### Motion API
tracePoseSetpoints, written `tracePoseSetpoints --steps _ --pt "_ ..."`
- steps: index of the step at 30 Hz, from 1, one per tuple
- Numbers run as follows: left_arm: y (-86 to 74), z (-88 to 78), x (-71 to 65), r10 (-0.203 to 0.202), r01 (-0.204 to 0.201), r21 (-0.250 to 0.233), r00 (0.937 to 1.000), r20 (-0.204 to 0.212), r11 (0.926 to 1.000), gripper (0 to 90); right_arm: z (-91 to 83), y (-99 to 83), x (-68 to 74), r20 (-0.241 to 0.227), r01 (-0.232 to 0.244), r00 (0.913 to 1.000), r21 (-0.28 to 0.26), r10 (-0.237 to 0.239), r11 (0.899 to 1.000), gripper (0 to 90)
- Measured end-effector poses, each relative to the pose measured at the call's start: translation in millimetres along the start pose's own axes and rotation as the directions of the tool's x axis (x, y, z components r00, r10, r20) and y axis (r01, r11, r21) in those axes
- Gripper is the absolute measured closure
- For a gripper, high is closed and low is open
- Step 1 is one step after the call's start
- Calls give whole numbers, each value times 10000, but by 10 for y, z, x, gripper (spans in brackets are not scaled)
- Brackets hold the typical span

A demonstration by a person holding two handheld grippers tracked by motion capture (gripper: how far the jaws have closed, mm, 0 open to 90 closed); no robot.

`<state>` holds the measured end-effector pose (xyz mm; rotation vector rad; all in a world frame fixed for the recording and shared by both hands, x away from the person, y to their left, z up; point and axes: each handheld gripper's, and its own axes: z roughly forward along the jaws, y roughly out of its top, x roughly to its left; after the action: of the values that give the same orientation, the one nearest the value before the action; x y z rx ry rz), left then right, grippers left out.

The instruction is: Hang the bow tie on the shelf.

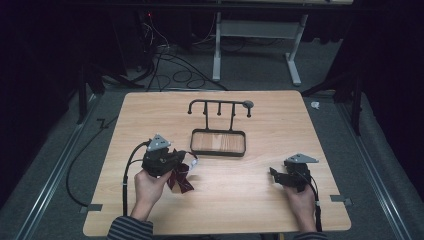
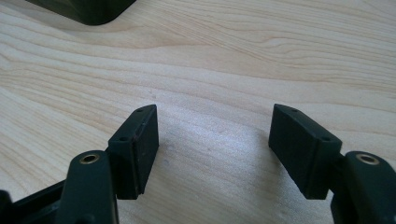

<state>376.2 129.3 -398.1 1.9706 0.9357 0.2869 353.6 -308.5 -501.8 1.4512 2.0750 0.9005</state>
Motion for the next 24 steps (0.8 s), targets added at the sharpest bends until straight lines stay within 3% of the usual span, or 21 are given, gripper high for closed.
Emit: tracePoseSetpoints --steps 8,24 --pt "89 -55 -21 -48 64 -357 9991 428 9993 893 -1 0 1 -13 -13 10000 3 13 10000 345" --pt "265 -42 -138 543 -521 -412 9971 541 9978 894 -1 0 2 5 -3 10000 5 3 10000 344"
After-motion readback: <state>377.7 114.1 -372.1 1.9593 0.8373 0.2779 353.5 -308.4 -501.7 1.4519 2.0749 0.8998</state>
